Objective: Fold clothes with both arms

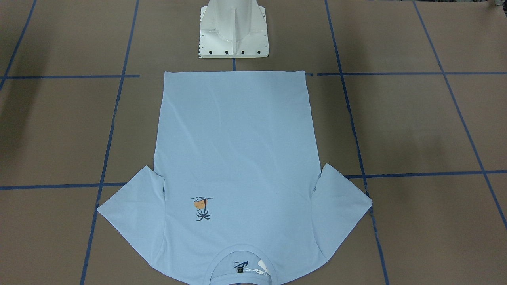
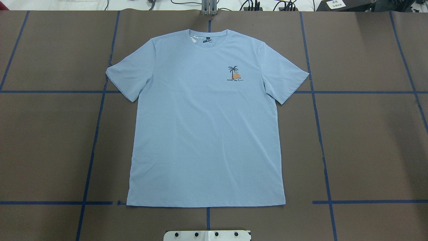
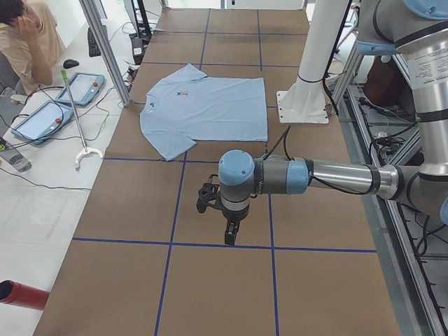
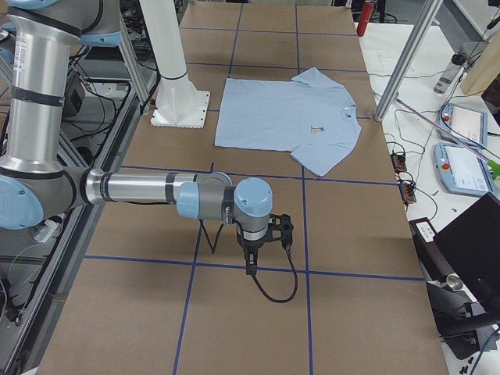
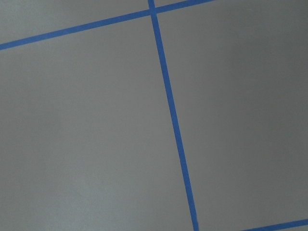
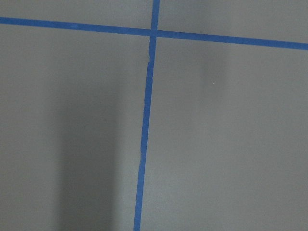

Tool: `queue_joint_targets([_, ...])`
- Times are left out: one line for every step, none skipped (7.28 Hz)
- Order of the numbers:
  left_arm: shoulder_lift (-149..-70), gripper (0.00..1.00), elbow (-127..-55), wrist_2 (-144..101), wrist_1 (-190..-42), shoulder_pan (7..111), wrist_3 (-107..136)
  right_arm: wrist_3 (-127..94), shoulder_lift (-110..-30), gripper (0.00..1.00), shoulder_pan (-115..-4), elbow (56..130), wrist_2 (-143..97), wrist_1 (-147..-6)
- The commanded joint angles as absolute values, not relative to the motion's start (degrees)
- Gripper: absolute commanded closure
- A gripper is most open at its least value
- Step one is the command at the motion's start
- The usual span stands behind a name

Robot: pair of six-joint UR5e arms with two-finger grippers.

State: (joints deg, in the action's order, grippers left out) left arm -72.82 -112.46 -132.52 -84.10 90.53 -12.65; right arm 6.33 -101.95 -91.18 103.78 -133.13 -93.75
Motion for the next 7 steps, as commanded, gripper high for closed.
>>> queue_joint_targets([-73.2, 0.0, -112.6, -132.6, -84.2, 90.4, -12.7, 6.3, -102.0, 0.0, -91.0, 103.9, -133.2, -93.9])
queue_joint_targets([-73.7, 0.0, -112.5, -132.5, -84.1, 90.4, -12.7, 6.2, -102.0, 0.0, -90.6, 103.9, -133.3, -93.9])
queue_joint_targets([-74.8, 0.0, -112.4, -132.4, -84.1, 90.4, -12.4, 5.9, -101.7, 0.0, -89.9, 104.1, -133.4, -93.7])
queue_joint_targets([-76.8, 0.0, -112.3, -132.5, -84.2, 90.4, -12.2, 5.6, -100.0, 0.0, -87.8, 106.1, -133.9, -93.1])
queue_joint_targets([-80.0, 0.0, -111.6, -132.4, -84.5, 90.4, -12.1, 5.4, -97.0, 0.0, -86.3, 106.0, -133.9, -89.6])
queue_joint_targets([-82.6, 0.0, -111.1, -132.5, -85.2, 90.4, -12.1, 5.3, -93.8, 0.0, -85.4, 104.1, -133.8, -86.3])
queue_joint_targets([-85.7, 0.0, -109.6, -132.5, -88.7, 90.4, -12.1, 5.3, -93.1, 0.0, -85.1, 103.2, -135.1, -86.0])
